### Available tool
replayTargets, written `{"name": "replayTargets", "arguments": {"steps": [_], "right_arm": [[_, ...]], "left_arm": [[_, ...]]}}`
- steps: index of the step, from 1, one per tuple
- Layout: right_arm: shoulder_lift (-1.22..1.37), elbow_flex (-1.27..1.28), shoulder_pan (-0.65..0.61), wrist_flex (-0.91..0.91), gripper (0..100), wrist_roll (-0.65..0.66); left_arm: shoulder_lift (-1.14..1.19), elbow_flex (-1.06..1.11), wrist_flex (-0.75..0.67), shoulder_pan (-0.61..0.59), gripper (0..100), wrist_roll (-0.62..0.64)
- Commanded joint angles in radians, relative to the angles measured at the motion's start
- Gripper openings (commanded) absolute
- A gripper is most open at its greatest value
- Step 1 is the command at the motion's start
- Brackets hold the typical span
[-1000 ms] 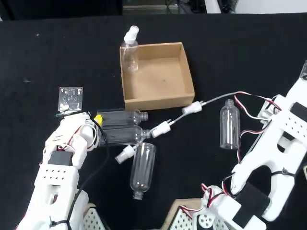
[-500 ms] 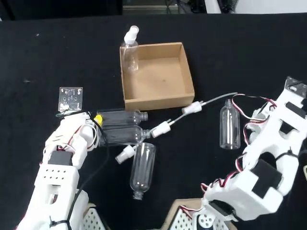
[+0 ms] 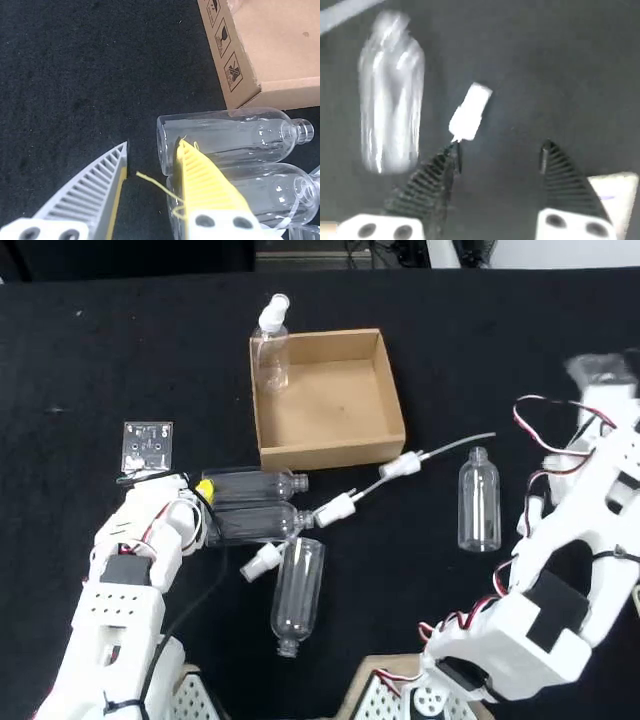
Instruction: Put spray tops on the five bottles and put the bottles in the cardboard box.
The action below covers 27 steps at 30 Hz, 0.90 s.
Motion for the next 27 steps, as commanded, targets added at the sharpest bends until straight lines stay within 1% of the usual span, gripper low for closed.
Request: {"name": "replayTargets", "arguments": {"steps": [1, 4, 7, 9, 13, 14, 15, 16, 17, 19, 22, 23, 24, 25, 27], "right_arm": [[0.033, -0.028, 0.018, 0.091, 23.4, 0.644], [0.079, 0.004, 0.029, 0.098, 23.4, 0.953], [0.122, -0.01, 0.054, 0.095, 23.3, 1.168], [0.148, -0.041, 0.061, 0.097, 23.3, 1.218], [0.171, -0.081, 0.081, 0.106, 23.3, 1.201], [0.173, -0.082, 0.081, 0.112, 23.3, 1.152], [0.173, -0.084, 0.078, 0.126, 23.3, 1.065], [0.173, -0.084, 0.063, 0.143, 23.3, 0.945], [0.173, -0.088, 0.051, 0.157, 22.4, 0.784], [0.183, -0.107, 0.029, 0.172, 17.4, 0.382], [0.211, -0.119, 0.048, 0.103, 6.7, -0.285], [0.223, -0.128, 0.058, 0.081, 3.6, -0.453], [0.236, -0.143, 0.06, 0.066, 1.7, -0.537], [0.249, -0.163, 0.044, 0.061, 1.8, -0.546], [0.275, -0.202, 0.002, 0.068, 5.9, -0.583]], "left_arm": [[-0.017, -0.018, -0.021, 0.012, 16, -0.015], [-0.017, -0.016, -0.017, 0.008, 16, -0.015], [-0.017, -0.016, -0.017, 0.004, 16, -0.015], [-0.017, -0.016, -0.017, 0.004, 16, -0.015], [-0.017, -0.016, -0.021, 0.005, 16, -0.015], [-0.017, -0.016, -0.021, 0.007, 16, -0.015], [-0.017, -0.016, -0.021, 0.008, 16, -0.015], [-0.017, -0.016, -0.021, 0.01, 16, -0.015], [-0.017, -0.016, -0.021, 0.01, 16, -0.015], [-0.015, -0.016, -0.021, 0.01, 16, -0.015], [-0.017, -0.018, -0.023, 0.012, 16, -0.014], [-0.017, -0.018, -0.023, 0.012, 16, -0.014], [-0.017, -0.018, -0.023, 0.012, 16, -0.014], [-0.017, -0.018, -0.023, 0.012, 16, -0.014], [-0.017, -0.016, -0.017, 0.012, 16, -0.015]]}}
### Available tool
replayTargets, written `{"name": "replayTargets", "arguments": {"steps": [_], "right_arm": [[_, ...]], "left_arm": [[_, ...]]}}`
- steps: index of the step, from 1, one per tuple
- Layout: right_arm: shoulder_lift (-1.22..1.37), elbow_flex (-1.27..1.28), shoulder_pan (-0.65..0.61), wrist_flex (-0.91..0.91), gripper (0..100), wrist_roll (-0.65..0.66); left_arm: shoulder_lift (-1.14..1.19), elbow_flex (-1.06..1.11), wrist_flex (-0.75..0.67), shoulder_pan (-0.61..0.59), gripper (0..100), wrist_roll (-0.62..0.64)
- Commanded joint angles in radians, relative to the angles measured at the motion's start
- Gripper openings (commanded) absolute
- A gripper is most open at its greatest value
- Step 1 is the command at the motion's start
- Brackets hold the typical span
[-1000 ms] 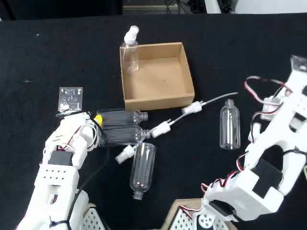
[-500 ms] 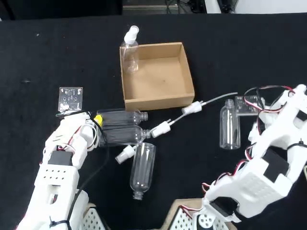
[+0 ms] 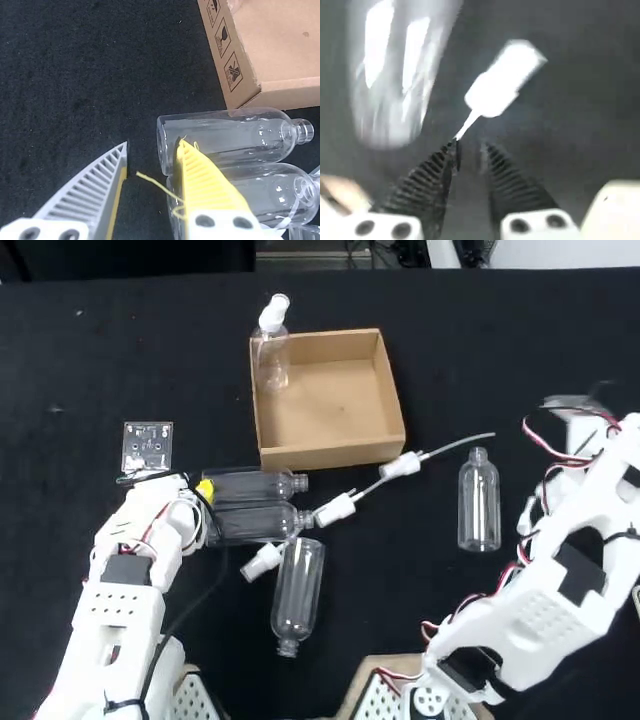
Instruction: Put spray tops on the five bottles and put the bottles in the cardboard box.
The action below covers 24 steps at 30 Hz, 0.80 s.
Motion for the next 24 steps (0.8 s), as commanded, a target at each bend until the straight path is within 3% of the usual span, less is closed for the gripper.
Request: {"name": "replayTargets", "arguments": {"steps": [1, 5, 8, 16, 20, 24], "right_arm": [[0.018, -0.113, -0.069, -0.009, 9.3, -0.336], [0.084, -0.196, -0.097, -0.02, 22.5, -0.397], [0.156, -0.22, -0.097, -0.02, 24.9, -0.397], [0.364, -0.328, -0.081, -0.011, 19.4, -0.37], [0.372, -0.358, -0.046, -0.009, 0.2, -0.362], [0.318, -0.414, -0.043, 0.071, 1.4, -0.316]], "left_arm": [[-0.017, -0.016, -0.017, 0.012, 16, -0.015], [-0.017, -0.016, -0.017, 0.005, 16, -0.017], [-0.017, -0.016, -0.017, 0.004, 16, -0.017], [-0.017, -0.016, -0.017, 0.01, 16, -0.017], [-0.017, -0.016, -0.02, 0.005, 16, -0.017], [-0.017, -0.019, -0.021, 0.007, 16, -0.017]]}}
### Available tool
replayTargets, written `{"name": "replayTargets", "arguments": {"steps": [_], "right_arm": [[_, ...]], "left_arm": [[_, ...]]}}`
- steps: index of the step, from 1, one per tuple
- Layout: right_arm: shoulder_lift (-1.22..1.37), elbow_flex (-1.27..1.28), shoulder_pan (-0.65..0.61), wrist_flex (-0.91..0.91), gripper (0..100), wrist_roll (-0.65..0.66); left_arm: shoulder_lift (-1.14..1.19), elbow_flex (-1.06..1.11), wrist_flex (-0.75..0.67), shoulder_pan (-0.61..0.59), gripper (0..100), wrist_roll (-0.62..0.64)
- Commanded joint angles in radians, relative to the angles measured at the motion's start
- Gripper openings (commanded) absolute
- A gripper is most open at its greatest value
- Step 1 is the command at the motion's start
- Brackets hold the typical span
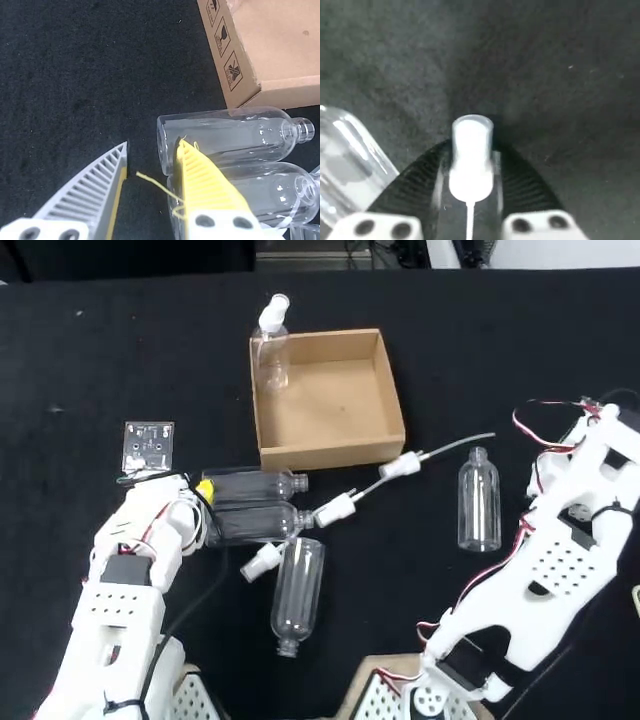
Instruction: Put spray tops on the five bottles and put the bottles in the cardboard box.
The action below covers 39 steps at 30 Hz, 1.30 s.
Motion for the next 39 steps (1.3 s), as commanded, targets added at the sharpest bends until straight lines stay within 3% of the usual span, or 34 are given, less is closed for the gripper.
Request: {"name": "replayTargets", "arguments": {"steps": [1, 8, 11, 18, 23, 27, 30, 36, 39], "right_arm": [[-0.084, -0.107, 0.003, 0.087, 1.0, 0.048], [-0.377, -0.242, -0.071, 0.209, 1.0, 0.025], [-0.544, -0.239, -0.123, 0.207, 1.0, -0.037], [-0.816, -0.211, -0.321, 0.207, 1.0, -0.141], [-0.869, -0.125, -0.413, 0.207, 1.0, -0.155], [-0.877, -0.079, -0.416, 0.207, 1.0, -0.153], [-0.877, -0.065, -0.416, 0.207, 1.0, -0.147], [-0.877, -0.074, -0.4, 0.207, 1.0, -0.146], [-0.877, -0.065, -0.382, 0.207, 1.0, -0.144]], "left_arm": [[-0.017, -0.019, -0.021, 0.008, 16, -0.009], [-0.018, -0.033, 0.006, 0.01, 16, -0.009], [-0.018, -0.142, 0.153, 0.005, 16, -0.044], [-0.006, -0.424, 0.586, 0.015, 16, -0.364], [-0.005, -0.449, 0.753, 0.119, 16, -0.626], [-0.005, -0.452, 0.83, 0.211, 27, -0.736], [-0.005, -0.466, 0.836, 0.269, 28, -0.674], [-0.002, -0.556, 0.83, 0.444, 28, -0.235], [0.06, -0.527, 0.838, 0.562, 30, -0.236]]}}
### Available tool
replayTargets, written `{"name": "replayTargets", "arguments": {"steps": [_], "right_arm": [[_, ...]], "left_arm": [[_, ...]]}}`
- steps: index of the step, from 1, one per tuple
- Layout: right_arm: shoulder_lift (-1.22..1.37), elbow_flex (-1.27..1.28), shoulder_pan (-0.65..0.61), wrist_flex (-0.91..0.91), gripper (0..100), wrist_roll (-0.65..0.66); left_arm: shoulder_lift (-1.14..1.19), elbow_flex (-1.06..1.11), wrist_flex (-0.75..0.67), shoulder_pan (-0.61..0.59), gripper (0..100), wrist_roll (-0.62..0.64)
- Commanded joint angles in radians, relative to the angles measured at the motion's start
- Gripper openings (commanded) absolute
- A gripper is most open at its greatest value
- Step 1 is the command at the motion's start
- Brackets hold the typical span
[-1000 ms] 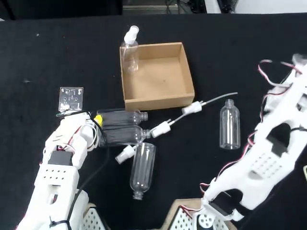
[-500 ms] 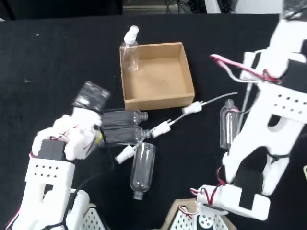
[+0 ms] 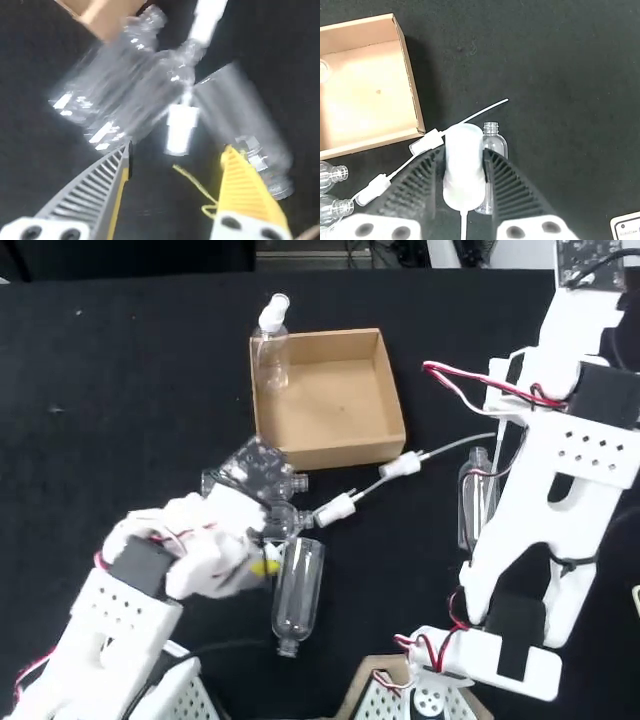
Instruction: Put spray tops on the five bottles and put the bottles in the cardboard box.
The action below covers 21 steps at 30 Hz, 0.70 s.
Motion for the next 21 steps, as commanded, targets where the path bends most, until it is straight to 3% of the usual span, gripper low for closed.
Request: {"name": "replayTargets", "arguments": {"steps": [1, 5, 9, 15, 21], "right_arm": [[-0.051, -0.008, 0.028, 0.026, 1.0, 0.0], [-0.051, -0.008, 0.057, 0.026, 1.0, 0.0], [-0.051, -0.007, 0.058, 0.026, 1.0, 0.002], [-0.051, -0.007, 0.058, 0.026, 1.0, 0.002], [-0.051, -0.007, 0.052, 0.026, 1.0, 0.029]], "left_arm": [[0.084, -0.036, 0.005, 0.136, 29, 0.003], [0.224, -0.13, 0.031, 0.127, 26, -0.066], [0.315, -0.262, 0.084, 0.013, 26, -0.127], [0.354, -0.294, 0.13, -0.156, 26, -0.6], [0.428, -0.26, 0.094, -0.176, 26, -0.637]]}}
